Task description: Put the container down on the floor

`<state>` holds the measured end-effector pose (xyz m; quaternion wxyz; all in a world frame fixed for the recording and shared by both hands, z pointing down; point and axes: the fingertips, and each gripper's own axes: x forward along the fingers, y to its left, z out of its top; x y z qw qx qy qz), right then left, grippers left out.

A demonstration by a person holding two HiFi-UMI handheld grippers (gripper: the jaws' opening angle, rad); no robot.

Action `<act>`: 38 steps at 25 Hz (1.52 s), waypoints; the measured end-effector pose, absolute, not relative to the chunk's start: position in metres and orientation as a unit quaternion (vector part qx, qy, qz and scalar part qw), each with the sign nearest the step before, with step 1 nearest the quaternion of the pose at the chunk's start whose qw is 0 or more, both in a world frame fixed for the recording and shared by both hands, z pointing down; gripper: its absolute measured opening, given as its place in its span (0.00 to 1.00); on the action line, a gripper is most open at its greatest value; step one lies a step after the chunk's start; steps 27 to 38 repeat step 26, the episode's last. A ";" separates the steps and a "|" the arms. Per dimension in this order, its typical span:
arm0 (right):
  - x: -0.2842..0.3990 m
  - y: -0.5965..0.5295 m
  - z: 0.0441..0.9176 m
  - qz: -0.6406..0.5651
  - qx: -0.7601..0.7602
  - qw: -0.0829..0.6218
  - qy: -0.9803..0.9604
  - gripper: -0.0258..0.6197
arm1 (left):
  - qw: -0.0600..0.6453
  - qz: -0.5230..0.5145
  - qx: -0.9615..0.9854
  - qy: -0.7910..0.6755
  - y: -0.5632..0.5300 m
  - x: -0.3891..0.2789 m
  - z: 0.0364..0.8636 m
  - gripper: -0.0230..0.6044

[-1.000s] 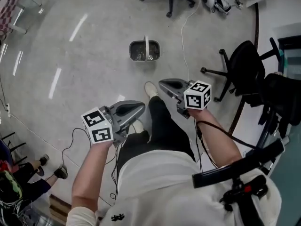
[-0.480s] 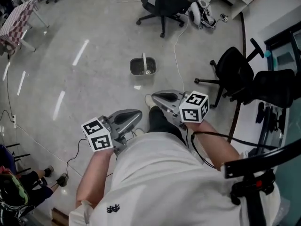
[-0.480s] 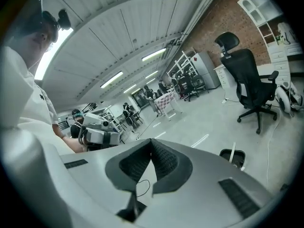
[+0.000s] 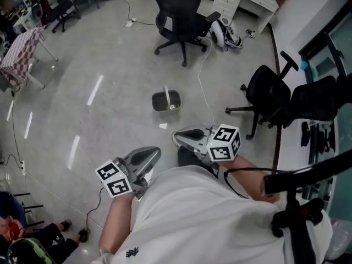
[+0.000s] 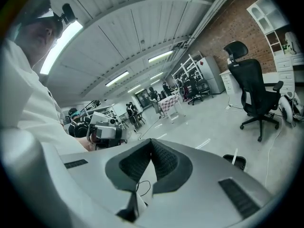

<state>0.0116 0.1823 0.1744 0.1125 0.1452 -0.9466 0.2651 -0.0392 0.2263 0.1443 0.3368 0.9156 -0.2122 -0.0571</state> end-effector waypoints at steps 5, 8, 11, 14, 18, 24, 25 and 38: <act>-0.005 0.184 0.162 0.244 0.132 0.109 -0.954 0.07 | 0.319 -0.061 0.919 -0.222 0.221 -0.055 0.131 0.05; -0.013 0.189 0.163 0.239 0.122 0.112 -0.957 0.06 | 0.317 -0.060 0.919 -0.227 0.222 -0.059 0.135 0.05; -0.018 0.192 0.164 0.237 0.117 0.112 -0.958 0.06 | 0.313 -0.054 0.920 -0.231 0.223 -0.059 0.138 0.05; -0.024 0.195 0.165 0.235 0.111 0.114 -0.959 0.06 | 0.315 -0.059 0.917 -0.239 0.225 -0.067 0.140 0.05; -0.024 0.203 0.167 0.232 0.107 0.118 -0.960 0.06 | 0.319 -0.062 0.913 -0.246 0.232 -0.072 0.145 0.05; -0.012 0.223 0.171 0.235 0.127 0.122 -0.956 0.06 | 0.340 -0.075 0.910 -0.227 0.245 -0.066 0.152 0.05; -0.010 0.225 0.172 0.238 0.132 0.122 -0.955 0.06 | 0.341 -0.074 0.910 -0.223 0.247 -0.065 0.153 0.05; -0.008 0.228 0.174 0.240 0.137 0.123 -0.953 0.06 | 0.342 -0.074 0.911 -0.219 0.250 -0.065 0.153 0.05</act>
